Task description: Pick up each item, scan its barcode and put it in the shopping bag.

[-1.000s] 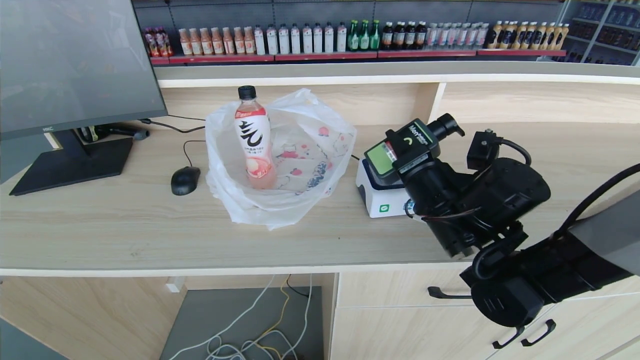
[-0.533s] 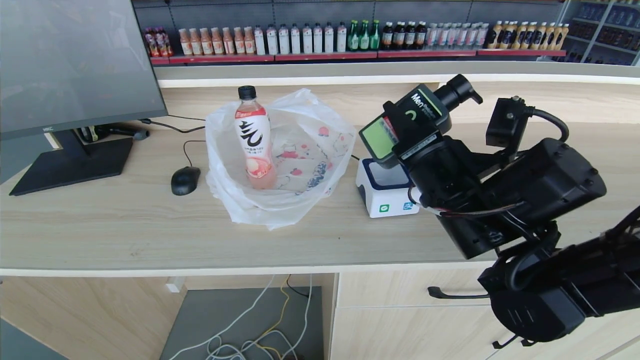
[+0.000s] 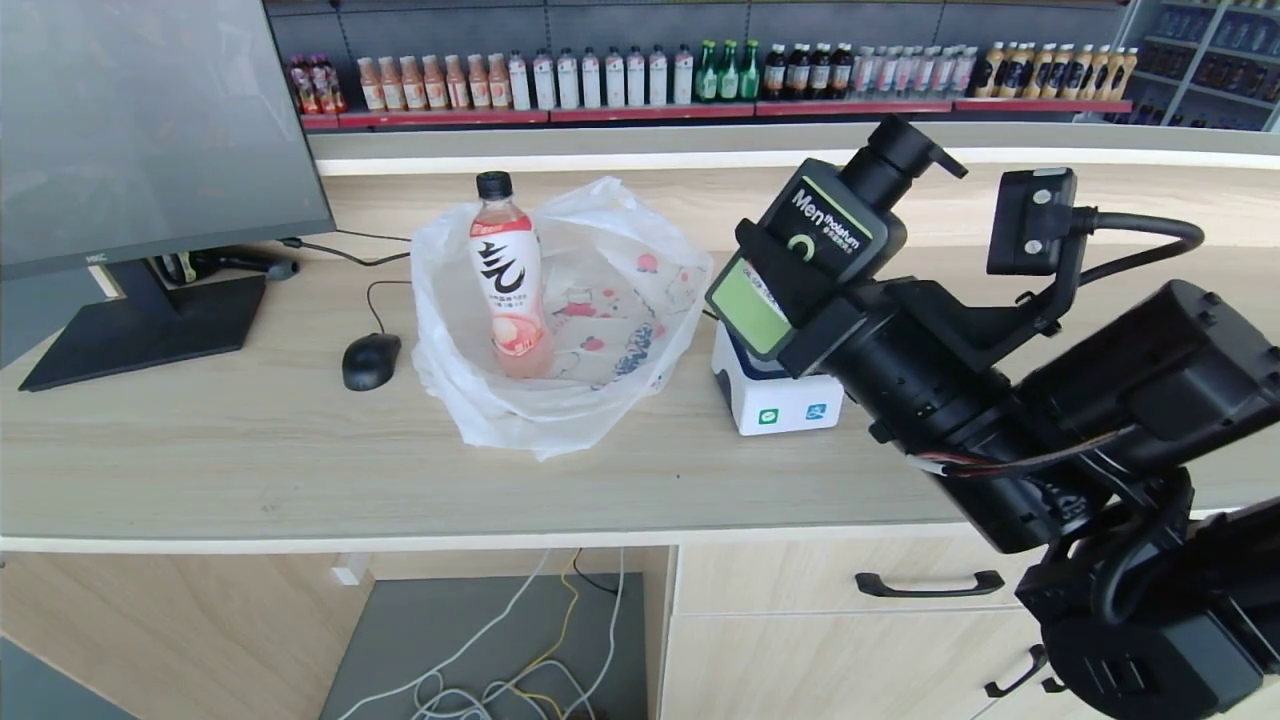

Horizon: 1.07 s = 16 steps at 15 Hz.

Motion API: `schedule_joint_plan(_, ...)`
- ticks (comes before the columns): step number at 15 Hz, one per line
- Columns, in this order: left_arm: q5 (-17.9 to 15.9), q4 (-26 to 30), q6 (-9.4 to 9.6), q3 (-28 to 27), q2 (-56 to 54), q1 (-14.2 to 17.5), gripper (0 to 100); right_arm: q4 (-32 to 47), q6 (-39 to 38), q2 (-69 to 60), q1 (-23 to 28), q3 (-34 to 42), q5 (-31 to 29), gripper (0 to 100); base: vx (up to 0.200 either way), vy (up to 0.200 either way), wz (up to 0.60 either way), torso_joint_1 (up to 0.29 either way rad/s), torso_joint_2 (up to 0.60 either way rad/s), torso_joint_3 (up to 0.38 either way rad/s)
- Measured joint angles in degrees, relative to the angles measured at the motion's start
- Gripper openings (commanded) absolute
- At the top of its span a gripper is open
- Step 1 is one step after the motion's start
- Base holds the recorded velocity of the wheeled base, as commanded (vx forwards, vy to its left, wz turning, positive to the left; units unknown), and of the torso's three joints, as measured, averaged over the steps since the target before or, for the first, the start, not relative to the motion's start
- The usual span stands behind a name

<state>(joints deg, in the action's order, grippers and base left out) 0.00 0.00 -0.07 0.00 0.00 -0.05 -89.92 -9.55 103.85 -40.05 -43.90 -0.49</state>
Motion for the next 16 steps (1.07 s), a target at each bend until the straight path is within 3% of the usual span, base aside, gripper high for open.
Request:
schedule_joint_plan(4, 0.0, 0.0, 0.05, 0.0, 0.02, 0.0, 100, 0.04, 8.62, -0.85, 0.28, 2.26, 1.77, 0, 0.0, 0.0, 0.0, 0.0, 0.0, 0.0)
schedule_joint_plan(13, 0.0, 0.0, 0.26, 0.0, 0.02, -0.02, 100, 0.0, 9.08, -1.93, 0.52, 6.39, 2.45, 0, 0.0, 0.0, 0.0, 0.0, 0.0, 0.0)
schedule_joint_plan(16, 0.0, 0.0, -0.15, 0.0, 0.0, -0.05, 100, -0.02, 8.35, -2.1, 0.91, 7.28, 2.43, 0, 0.0, 0.2, 0.0, 0.001, 0.0, 0.004)
